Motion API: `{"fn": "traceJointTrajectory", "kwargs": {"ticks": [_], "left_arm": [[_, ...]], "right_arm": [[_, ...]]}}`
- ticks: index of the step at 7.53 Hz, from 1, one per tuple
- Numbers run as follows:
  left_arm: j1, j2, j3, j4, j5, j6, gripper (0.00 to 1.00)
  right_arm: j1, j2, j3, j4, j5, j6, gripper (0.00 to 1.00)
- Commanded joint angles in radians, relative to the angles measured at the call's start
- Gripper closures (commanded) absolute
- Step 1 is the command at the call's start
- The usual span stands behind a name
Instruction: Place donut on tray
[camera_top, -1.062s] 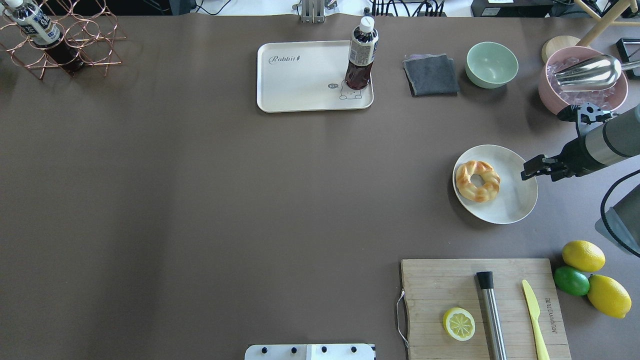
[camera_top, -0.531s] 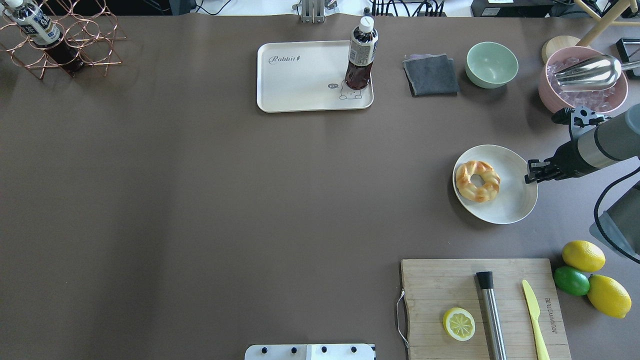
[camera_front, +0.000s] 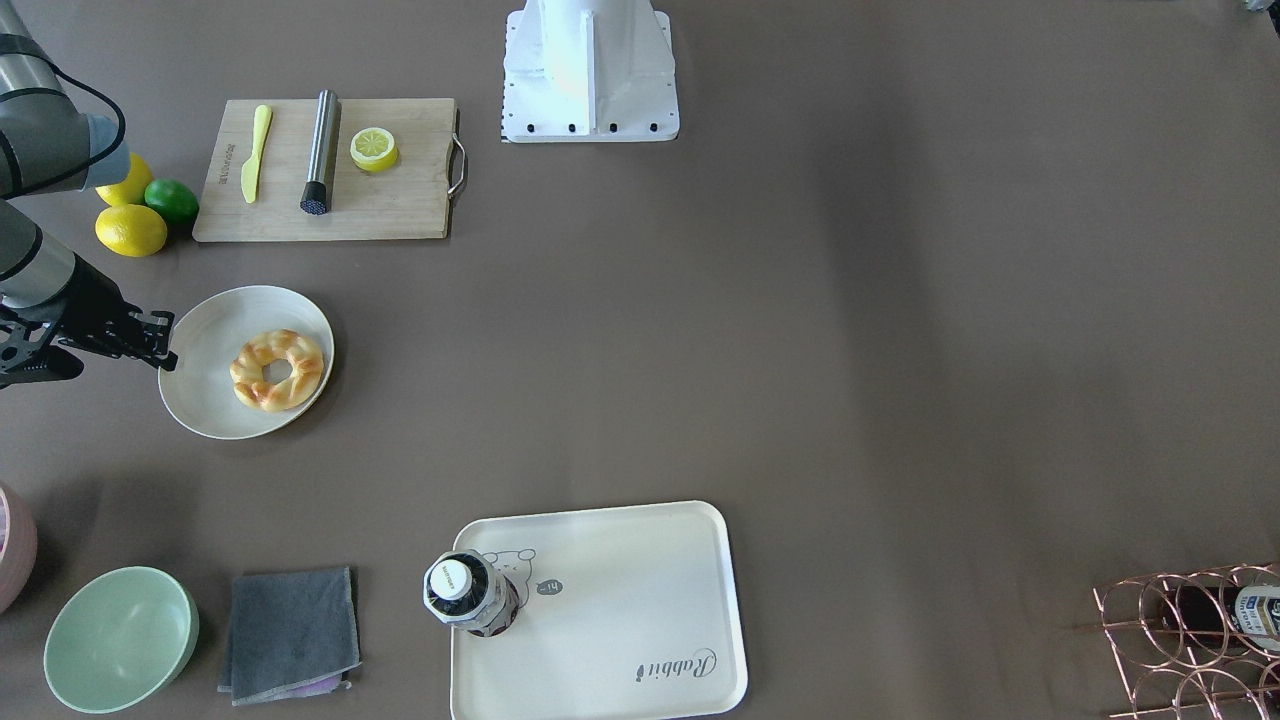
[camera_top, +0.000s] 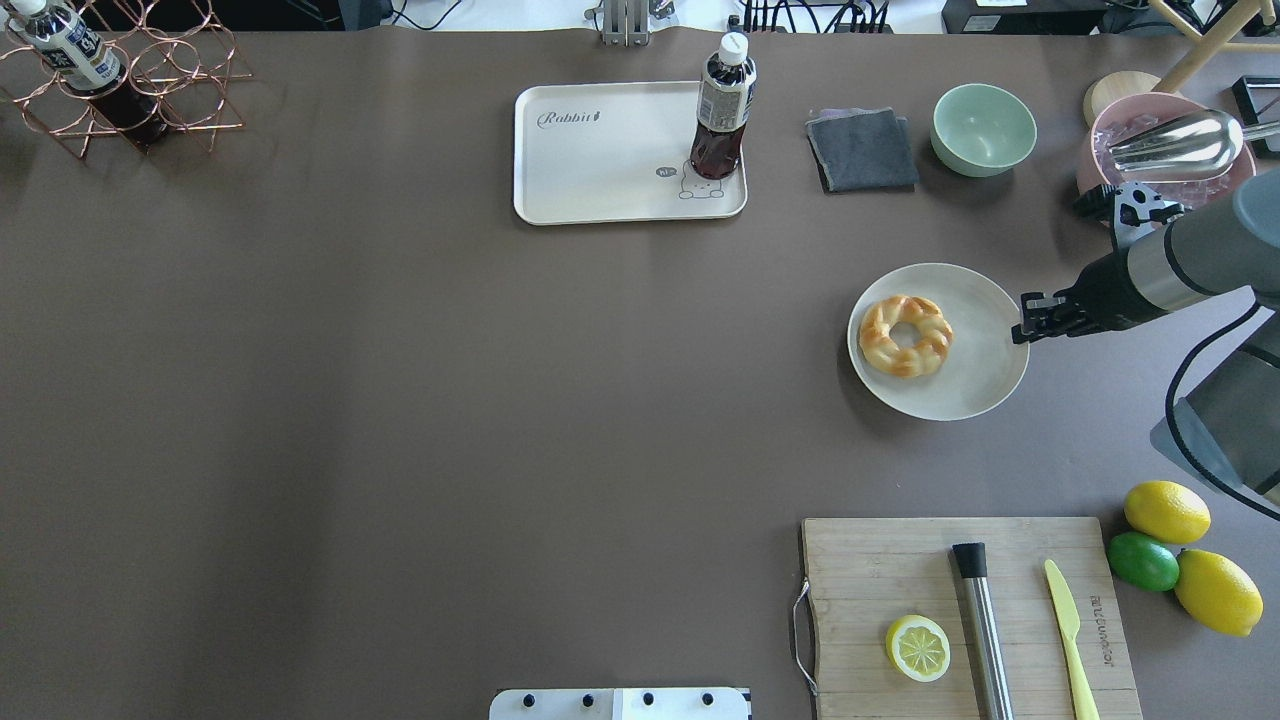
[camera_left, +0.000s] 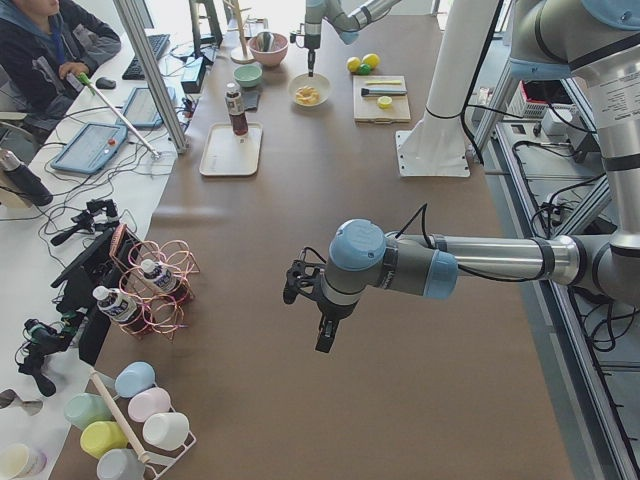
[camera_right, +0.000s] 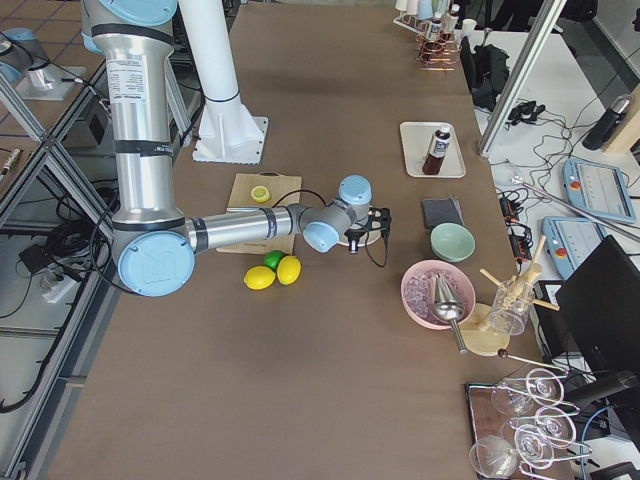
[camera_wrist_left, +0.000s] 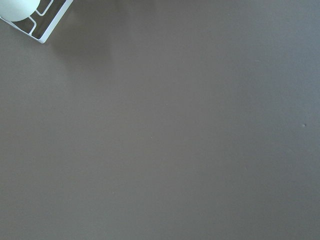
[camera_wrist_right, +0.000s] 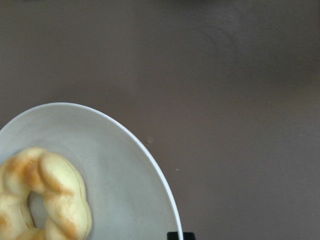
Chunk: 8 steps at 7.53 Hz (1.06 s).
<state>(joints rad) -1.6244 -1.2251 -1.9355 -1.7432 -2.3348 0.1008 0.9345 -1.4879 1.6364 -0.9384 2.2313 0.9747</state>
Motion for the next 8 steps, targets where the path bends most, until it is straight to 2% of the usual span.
{"fn": "traceJointTrajectory", "kwargs": {"ticks": [1, 2, 3, 4, 6, 8], "left_arm": [[0.018, -0.023, -0.003, -0.004, -0.032, -0.003, 0.03], [0.055, -0.052, -0.002, 0.002, -0.058, -0.012, 0.03], [0.108, -0.107, -0.002, 0.004, -0.07, -0.139, 0.03], [0.185, -0.155, -0.003, -0.001, -0.071, -0.261, 0.03], [0.253, -0.22, -0.022, 0.004, -0.072, -0.401, 0.03], [0.415, -0.33, -0.069, 0.005, -0.072, -0.713, 0.03]], "right_arm": [[-0.014, 0.11, 0.071, -0.01, 0.04, 0.207, 1.0], [-0.061, 0.136, 0.113, -0.011, 0.033, 0.301, 1.0], [-0.092, 0.184, 0.132, -0.017, 0.027, 0.393, 1.0], [-0.121, 0.243, 0.143, -0.093, 0.022, 0.45, 1.0], [-0.163, 0.303, 0.178, -0.19, -0.03, 0.455, 1.0], [-0.193, 0.36, 0.192, -0.27, -0.062, 0.458, 1.0]]}}
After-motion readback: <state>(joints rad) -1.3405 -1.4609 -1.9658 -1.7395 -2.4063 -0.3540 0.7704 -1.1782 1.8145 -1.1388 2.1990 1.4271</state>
